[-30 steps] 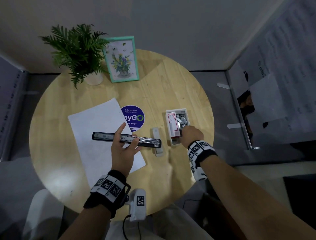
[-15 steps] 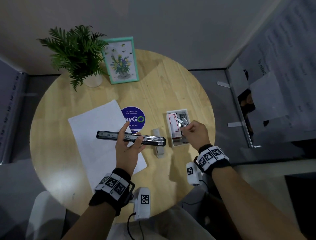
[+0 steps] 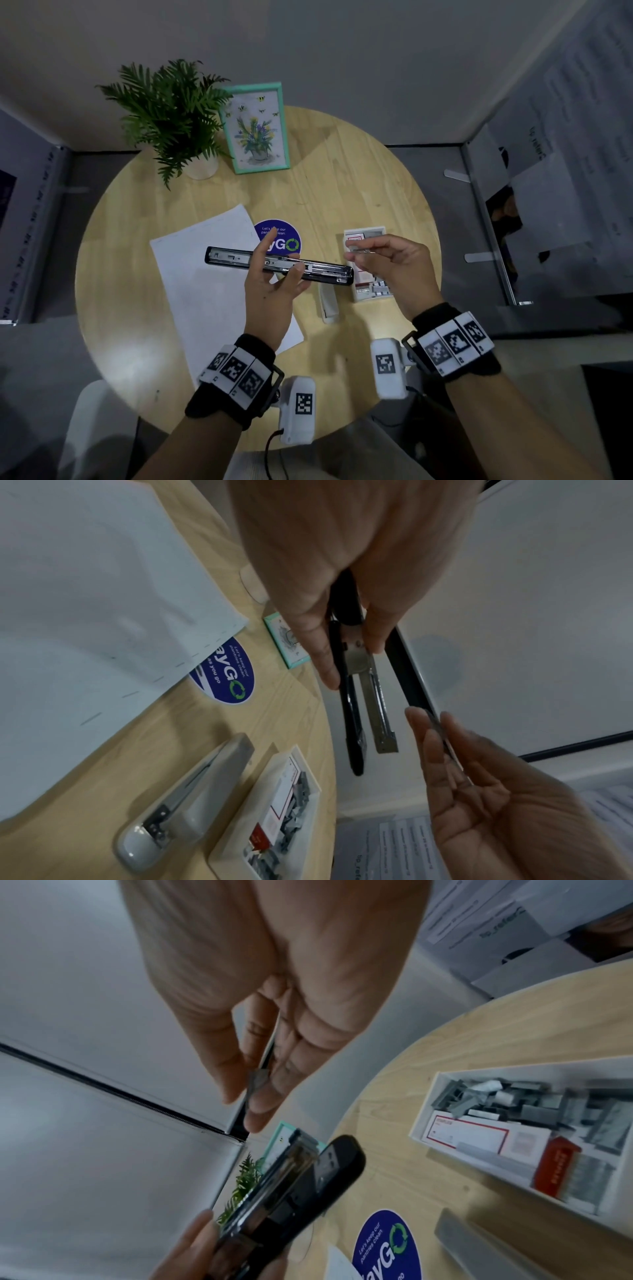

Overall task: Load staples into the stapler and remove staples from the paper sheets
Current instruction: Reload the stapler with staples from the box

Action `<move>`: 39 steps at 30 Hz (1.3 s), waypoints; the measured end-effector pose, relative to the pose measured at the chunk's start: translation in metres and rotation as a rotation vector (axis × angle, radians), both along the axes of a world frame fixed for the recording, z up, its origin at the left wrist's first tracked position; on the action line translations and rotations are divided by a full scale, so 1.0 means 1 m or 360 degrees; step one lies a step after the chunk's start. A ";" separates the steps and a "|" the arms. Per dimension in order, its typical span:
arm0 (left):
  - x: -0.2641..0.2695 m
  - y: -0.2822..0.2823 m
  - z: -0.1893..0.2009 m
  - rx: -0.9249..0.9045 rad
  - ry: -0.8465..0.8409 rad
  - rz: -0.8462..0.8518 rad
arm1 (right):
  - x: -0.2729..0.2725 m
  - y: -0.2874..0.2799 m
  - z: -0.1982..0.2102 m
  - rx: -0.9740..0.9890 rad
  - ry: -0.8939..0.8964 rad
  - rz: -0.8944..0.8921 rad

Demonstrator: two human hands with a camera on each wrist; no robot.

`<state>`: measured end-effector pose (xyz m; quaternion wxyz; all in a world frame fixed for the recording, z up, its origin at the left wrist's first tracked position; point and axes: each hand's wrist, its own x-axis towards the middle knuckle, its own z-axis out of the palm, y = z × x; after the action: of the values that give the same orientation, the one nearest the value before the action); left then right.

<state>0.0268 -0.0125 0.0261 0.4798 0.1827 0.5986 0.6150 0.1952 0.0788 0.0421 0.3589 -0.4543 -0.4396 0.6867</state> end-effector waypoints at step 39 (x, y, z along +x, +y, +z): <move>0.005 -0.003 0.023 0.0050 -0.0053 0.0037 | -0.036 -0.027 -0.006 0.0914 -0.0514 0.0049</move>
<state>0.0321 -0.0157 0.0489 0.4795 0.1731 0.5828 0.6328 0.1595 0.0515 0.0358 0.3876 -0.4309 -0.6734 0.4590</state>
